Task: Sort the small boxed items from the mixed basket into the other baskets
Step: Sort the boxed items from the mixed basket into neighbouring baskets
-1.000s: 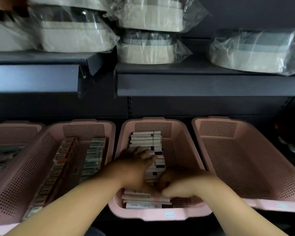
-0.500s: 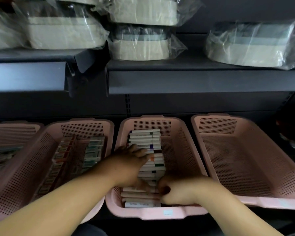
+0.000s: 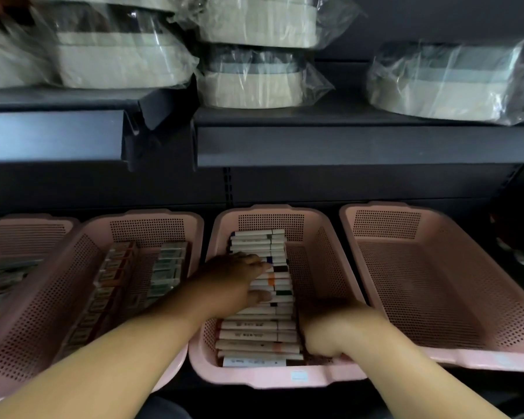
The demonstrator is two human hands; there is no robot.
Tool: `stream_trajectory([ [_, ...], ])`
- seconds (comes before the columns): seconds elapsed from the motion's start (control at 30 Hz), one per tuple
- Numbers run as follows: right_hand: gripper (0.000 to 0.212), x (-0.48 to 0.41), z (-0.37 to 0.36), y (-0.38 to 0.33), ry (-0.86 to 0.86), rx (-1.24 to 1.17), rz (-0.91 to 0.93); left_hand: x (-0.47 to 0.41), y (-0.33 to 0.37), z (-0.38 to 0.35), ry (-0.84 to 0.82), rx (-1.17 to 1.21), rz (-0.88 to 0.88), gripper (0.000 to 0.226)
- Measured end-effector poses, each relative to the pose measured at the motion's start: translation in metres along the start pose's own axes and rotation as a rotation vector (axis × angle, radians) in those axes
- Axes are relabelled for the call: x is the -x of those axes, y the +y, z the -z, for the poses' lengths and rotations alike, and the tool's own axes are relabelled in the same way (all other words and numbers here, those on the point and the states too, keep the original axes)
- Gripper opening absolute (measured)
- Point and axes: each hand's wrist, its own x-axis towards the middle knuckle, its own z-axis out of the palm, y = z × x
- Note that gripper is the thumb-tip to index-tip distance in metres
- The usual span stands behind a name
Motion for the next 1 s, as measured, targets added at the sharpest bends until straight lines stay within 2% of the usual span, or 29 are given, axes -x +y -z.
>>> stream_trajectory([
  [0.13, 0.009, -0.001, -0.002, 0.002, -0.044, 0.017, 0.053, 0.002, -0.001, -0.002, 0.047, 0.025, 0.004, 0.072],
  [0.27, 0.023, 0.007, 0.003, 0.001, -0.047, 0.038, 0.033, 0.002, 0.000, -0.003, 0.050, 0.016, 0.013, 0.072],
  [0.4, 0.011, 0.008, 0.005, -0.003, -0.080, 0.123, 0.087, 0.001, 0.000, -0.004, 0.051, 0.022, 0.024, 0.072],
  [0.53, 0.019, 0.010, 0.004, -0.001, -0.066, 0.102, 0.072, 0.002, 0.001, -0.004, 0.058, 0.021, 0.028, 0.071],
  [0.6, 0.012, 0.012, 0.005, 0.003, -0.066, 0.084, 0.060, 0.003, 0.001, -0.004, 0.061, 0.019, 0.026, 0.070],
  [0.73, 0.028, 0.015, 0.005, 0.002, -0.110, 0.004, 0.096, 0.002, 0.001, -0.004, 0.059, 0.008, 0.028, 0.069],
  [0.93, 0.023, 0.016, 0.011, 0.009, -0.102, -0.099, 0.049, 0.002, 0.003, -0.003, 0.058, -0.001, 0.030, 0.069],
  [1.0, 0.032, 0.016, 0.011, 0.008, -0.133, -0.083, 0.076, 0.002, 0.002, -0.003, 0.061, -0.003, 0.028, 0.069],
])
